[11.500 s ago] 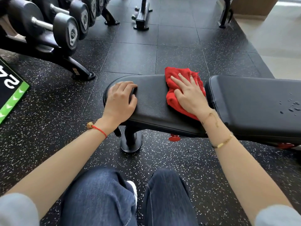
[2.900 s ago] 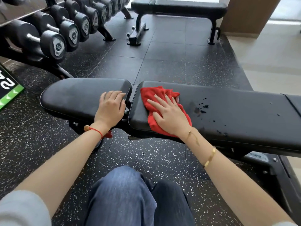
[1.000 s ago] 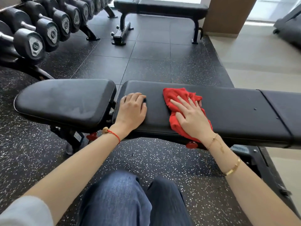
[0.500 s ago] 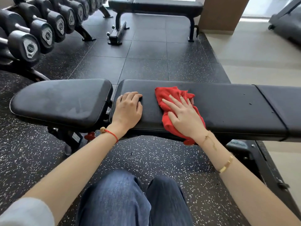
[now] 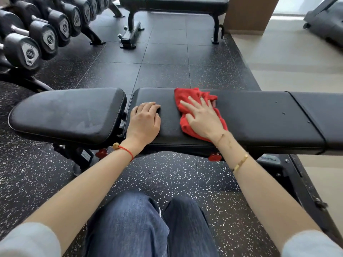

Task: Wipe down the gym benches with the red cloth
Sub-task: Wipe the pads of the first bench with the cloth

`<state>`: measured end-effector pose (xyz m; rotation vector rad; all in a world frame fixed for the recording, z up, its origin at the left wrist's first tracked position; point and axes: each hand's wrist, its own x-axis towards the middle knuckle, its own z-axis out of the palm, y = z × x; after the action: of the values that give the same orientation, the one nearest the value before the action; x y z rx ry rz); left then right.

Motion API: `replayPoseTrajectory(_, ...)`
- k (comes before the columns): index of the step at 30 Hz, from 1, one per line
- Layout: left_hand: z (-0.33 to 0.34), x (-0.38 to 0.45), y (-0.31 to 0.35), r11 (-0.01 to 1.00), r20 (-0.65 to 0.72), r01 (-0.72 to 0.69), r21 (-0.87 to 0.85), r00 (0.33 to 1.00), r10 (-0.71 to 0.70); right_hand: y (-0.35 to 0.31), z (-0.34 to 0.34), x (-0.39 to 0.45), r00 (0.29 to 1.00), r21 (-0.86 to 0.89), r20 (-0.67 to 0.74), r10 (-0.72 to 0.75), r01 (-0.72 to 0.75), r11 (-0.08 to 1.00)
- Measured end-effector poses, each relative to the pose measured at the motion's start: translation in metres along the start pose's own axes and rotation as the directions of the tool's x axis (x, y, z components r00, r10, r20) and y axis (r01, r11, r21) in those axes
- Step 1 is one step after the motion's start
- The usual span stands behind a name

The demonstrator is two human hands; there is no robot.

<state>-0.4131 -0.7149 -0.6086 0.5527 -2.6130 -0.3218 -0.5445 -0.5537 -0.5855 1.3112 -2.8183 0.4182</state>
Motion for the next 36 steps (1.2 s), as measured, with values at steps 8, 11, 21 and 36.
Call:
replayPoseTrajectory(8,0.0,-0.001,-0.001,1.0,0.013,-0.008,0.007,1.0,0.008,0.062,-0.017,-0.036,0.993,0.034,-0.045,0.108,-0.106,0.994)
replayPoseTrajectory(11,0.001,-0.001,0.002,1.0,0.005,0.006,0.012,1.0,-0.006,0.07,-0.021,0.0,0.962,-0.009,-0.011,0.274,-0.274,0.962)
replayPoseTrajectory(21,-0.002,-0.001,0.002,1.0,-0.004,0.012,0.007,1.0,-0.012,-0.002,-0.001,-0.011,0.998,0.066,-0.002,-0.06,0.06,0.996)
replayPoseTrajectory(36,0.001,0.0,0.004,0.999,-0.01,0.012,0.04,1.0,-0.012,0.019,-0.005,0.025,0.997,-0.031,0.022,0.068,-0.067,0.997)
